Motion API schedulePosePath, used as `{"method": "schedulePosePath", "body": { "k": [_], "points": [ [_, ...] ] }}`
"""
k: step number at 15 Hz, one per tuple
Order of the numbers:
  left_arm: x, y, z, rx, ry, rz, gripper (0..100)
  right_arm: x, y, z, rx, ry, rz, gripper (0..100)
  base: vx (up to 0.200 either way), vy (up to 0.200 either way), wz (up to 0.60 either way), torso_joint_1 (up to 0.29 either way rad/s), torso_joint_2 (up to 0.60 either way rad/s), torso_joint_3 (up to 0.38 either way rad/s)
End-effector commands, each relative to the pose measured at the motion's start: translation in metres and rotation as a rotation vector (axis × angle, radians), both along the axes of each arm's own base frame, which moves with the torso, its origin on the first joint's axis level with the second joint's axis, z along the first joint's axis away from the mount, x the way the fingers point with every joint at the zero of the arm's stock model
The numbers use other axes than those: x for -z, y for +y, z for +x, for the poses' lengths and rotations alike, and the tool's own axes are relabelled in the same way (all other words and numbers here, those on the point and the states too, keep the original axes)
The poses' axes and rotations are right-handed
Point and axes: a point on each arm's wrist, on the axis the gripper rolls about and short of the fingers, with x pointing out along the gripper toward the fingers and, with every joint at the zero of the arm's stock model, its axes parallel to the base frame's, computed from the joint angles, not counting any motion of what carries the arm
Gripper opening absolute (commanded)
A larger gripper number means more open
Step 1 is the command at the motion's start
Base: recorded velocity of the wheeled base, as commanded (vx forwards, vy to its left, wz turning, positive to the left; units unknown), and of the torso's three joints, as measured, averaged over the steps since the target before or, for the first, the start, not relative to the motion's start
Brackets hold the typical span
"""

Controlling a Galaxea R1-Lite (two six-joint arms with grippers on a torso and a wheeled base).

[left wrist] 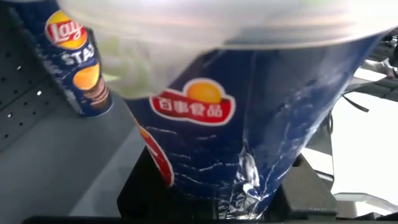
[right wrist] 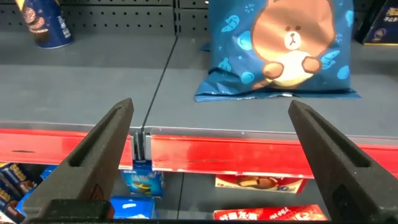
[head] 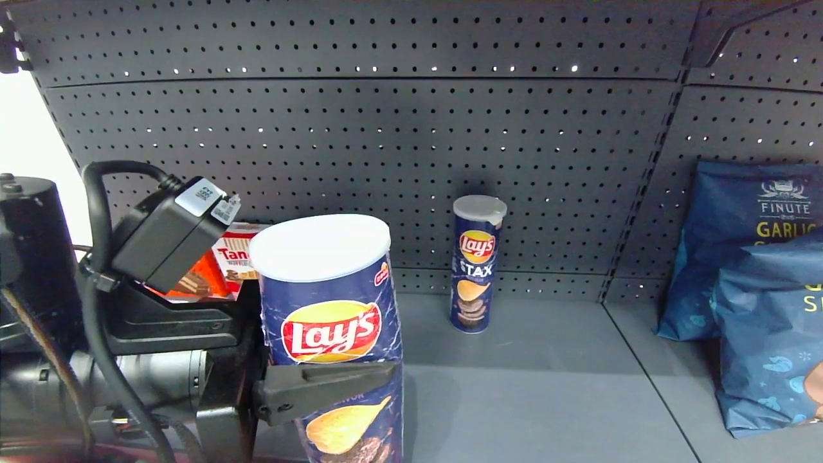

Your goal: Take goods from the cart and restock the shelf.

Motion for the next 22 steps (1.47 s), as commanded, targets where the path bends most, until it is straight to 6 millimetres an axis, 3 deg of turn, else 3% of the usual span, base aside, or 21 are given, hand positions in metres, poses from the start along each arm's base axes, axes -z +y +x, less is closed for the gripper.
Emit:
{"method": "schedulePosePath", "body": {
  "k": [1, 5, 17, 18, 19, 20, 22],
  "points": [
    [0.002, 0.000, 0.000, -0.002, 0.005, 0.004, 0, 0.000, 0.000, 0.000, -0.001, 0.002, 0.000, 100, 0.000, 0.000, 0.00, 0.000, 0.00, 0.000],
    [0.004, 0.001, 0.001, -0.008, 0.010, 0.007, 0, 0.000, 0.000, 0.000, -0.003, 0.002, -0.002, 100, 0.000, 0.000, -0.30, 0.000, 0.00, 0.002],
    [0.008, 0.004, -0.002, -0.013, 0.012, 0.023, 0, -0.001, 0.001, 0.001, -0.069, 0.011, -0.052, 100, 0.000, 0.000, 0.00, 0.000, 0.00, 0.000],
    [0.007, 0.003, -0.001, -0.025, -0.007, 0.028, 0, -0.018, 0.001, -0.003, -0.083, -0.041, -0.043, 100, 0.000, 0.000, 0.00, 0.000, 0.00, 0.000],
    [0.008, 0.002, -0.002, -0.046, -0.012, 0.039, 0, -0.102, 0.001, 0.003, -0.121, -0.085, 0.067, 100, 0.000, 0.000, 0.00, 0.000, 0.00, 0.000],
    [0.009, 0.001, -0.002, -0.061, -0.011, 0.046, 0, -0.131, 0.002, 0.025, -0.145, -0.015, 0.160, 100, 0.000, 0.000, 0.00, 0.000, 0.00, 0.000],
    [0.012, -0.005, -0.002, -0.083, -0.021, 0.069, 0, -0.130, 0.004, 0.025, -0.251, 0.000, 0.121, 100, 0.000, 0.000, 0.00, 0.000, 0.00, 0.000]
  ]
}}
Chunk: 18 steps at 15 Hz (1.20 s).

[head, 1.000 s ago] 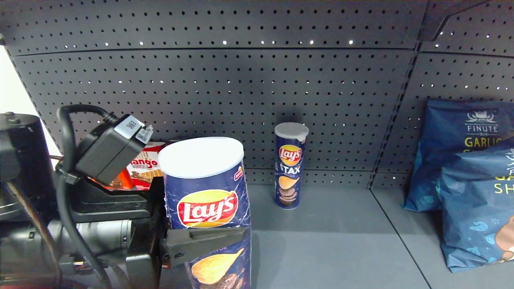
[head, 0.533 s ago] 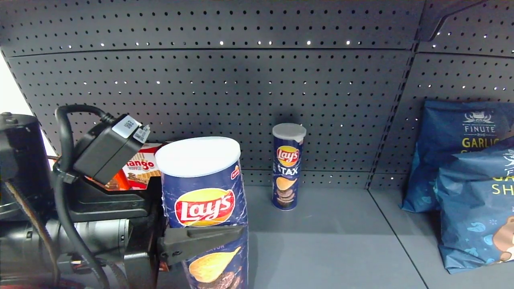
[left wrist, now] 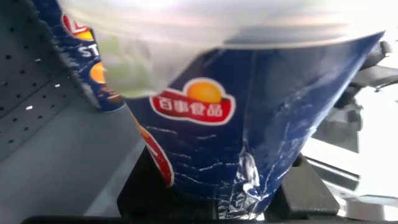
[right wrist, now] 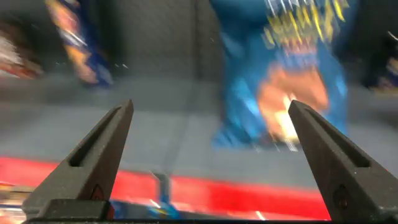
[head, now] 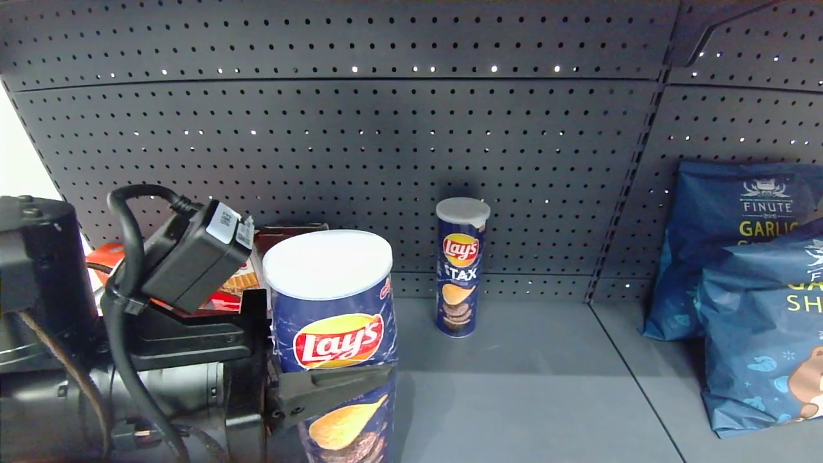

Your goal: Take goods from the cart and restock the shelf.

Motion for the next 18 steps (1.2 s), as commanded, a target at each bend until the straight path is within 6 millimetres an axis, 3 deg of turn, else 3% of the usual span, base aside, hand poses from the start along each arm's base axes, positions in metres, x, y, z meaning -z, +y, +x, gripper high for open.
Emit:
{"method": "schedulePosePath", "body": {
  "k": [1, 5, 7, 10, 12, 13, 14, 18],
  "points": [
    [0.005, -0.011, -0.003, 0.017, 0.005, 0.023, 0, -0.042, 0.004, 0.033, -0.216, 0.135, 0.004, 100, 0.000, 0.000, 0.00, 0.000, 0.00, 0.000],
    [0.007, -0.015, -0.005, 0.020, 0.010, 0.033, 0, -0.042, 0.013, 0.048, -0.449, 0.206, -0.067, 100, 0.000, 0.000, 0.00, 0.000, 0.00, 0.000],
    [0.006, -0.013, -0.005, 0.014, 0.011, 0.029, 0, -0.044, 0.021, 0.068, -0.503, 0.279, -0.103, 100, 0.000, 0.000, 0.00, 0.000, 0.00, 0.000],
    [0.008, -0.012, -0.005, 0.013, 0.014, 0.029, 0, -0.046, 0.039, 0.101, -0.572, 0.257, -0.230, 100, 0.000, 0.000, 0.00, 0.000, 0.00, 0.000],
    [0.007, -0.011, -0.003, 0.008, 0.010, 0.024, 0, -0.056, 0.054, 0.132, -0.593, 0.281, -0.233, 100, 0.000, 0.000, 0.00, 0.000, 0.00, 0.000],
    [0.007, -0.011, -0.003, 0.007, 0.010, 0.024, 0, -0.057, 0.055, 0.134, -0.593, 0.284, -0.233, 100, 0.000, 0.000, 0.00, 0.000, 0.00, 0.000],
    [0.007, -0.010, -0.003, 0.005, 0.010, 0.024, 0, -0.064, 0.069, 0.152, -0.630, 0.300, -0.242, 100, 0.000, 0.000, 0.00, 0.000, 0.00, 0.000],
    [0.007, -0.009, -0.002, 0.026, 0.015, 0.018, 0, -0.071, 0.099, 0.192, -0.682, 0.330, -0.257, 100, 0.000, 0.000, 0.00, 0.000, 0.00, 0.000]
  ]
}}
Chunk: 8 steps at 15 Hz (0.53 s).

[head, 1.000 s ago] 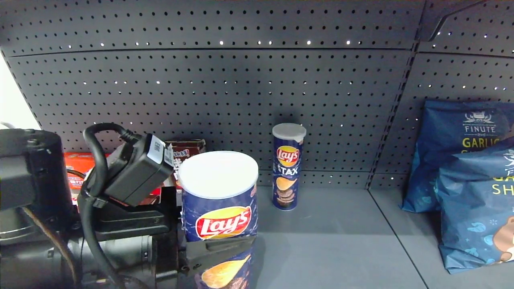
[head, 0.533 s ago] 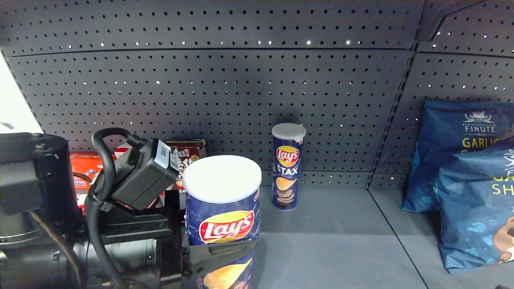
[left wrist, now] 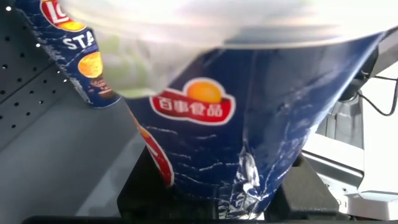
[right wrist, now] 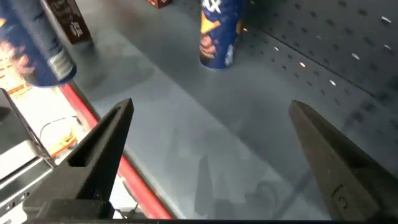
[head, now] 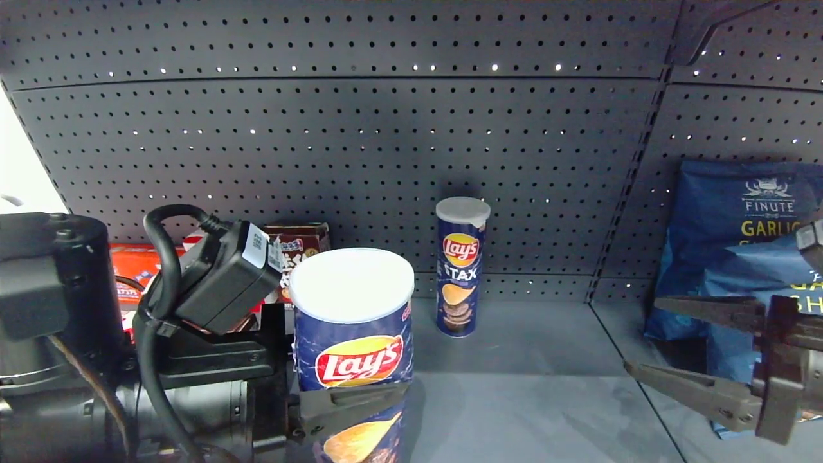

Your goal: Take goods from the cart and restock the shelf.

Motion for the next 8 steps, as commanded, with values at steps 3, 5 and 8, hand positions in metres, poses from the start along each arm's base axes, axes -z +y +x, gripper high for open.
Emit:
{"method": "schedulePosePath", "body": {
  "k": [3, 5, 8],
  "points": [
    [0.000, 0.003, 0.002, -0.003, 0.004, -0.003, 0, 0.014, 0.048, 0.074, -0.030, 0.025, -0.038, 100, 0.000, 0.000, 0.00, 0.000, 0.00, 0.000],
    [-0.002, 0.002, 0.004, -0.003, -0.001, -0.007, 0, 0.028, 0.064, 0.104, -0.031, 0.007, -0.029, 100, 0.000, 0.000, 0.00, 0.000, 0.00, 0.000],
    [-0.001, 0.001, 0.005, -0.004, 0.000, -0.006, 0, 0.037, 0.075, 0.126, -0.043, 0.018, -0.026, 100, 0.000, 0.000, 0.00, 0.000, 0.00, 0.000]
  ]
}}
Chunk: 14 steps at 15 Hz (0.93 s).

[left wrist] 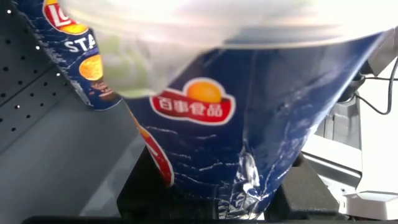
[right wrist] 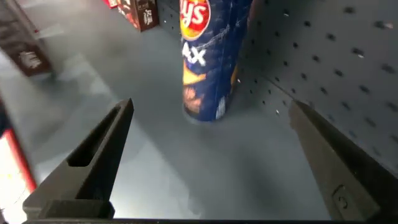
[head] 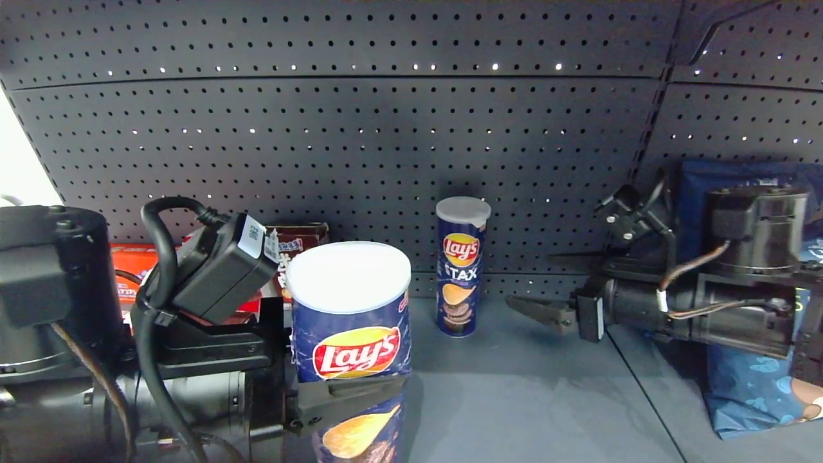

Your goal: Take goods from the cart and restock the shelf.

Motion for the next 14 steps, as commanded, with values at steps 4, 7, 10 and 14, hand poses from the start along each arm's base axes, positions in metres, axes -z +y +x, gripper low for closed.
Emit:
{"method": "schedulePosePath", "body": {
  "k": [4, 7, 10, 14],
  "points": [
    [0.002, -0.001, 0.002, -0.002, 0.006, 0.005, 0, 0.037, 0.023, 0.056, -0.020, 0.022, 0.007, 100, 0.000, 0.000, 0.00, 0.000, 0.00, 0.000],
    [0.003, -0.002, 0.003, -0.002, 0.010, 0.008, 0, 0.047, 0.028, 0.067, -0.025, 0.000, 0.029, 100, 0.000, 0.000, 0.00, 0.000, 0.00, 0.000],
    [0.004, -0.003, 0.007, -0.007, 0.018, 0.013, 0, 0.059, 0.032, 0.073, -0.070, 0.012, 0.039, 100, 0.000, 0.000, 0.00, 0.000, 0.00, 0.000],
    [0.004, -0.004, 0.008, -0.008, 0.018, 0.013, 0, 0.070, 0.036, 0.080, -0.079, 0.024, 0.035, 100, 0.000, 0.000, 0.00, 0.000, 0.00, 0.000]
  ]
}}
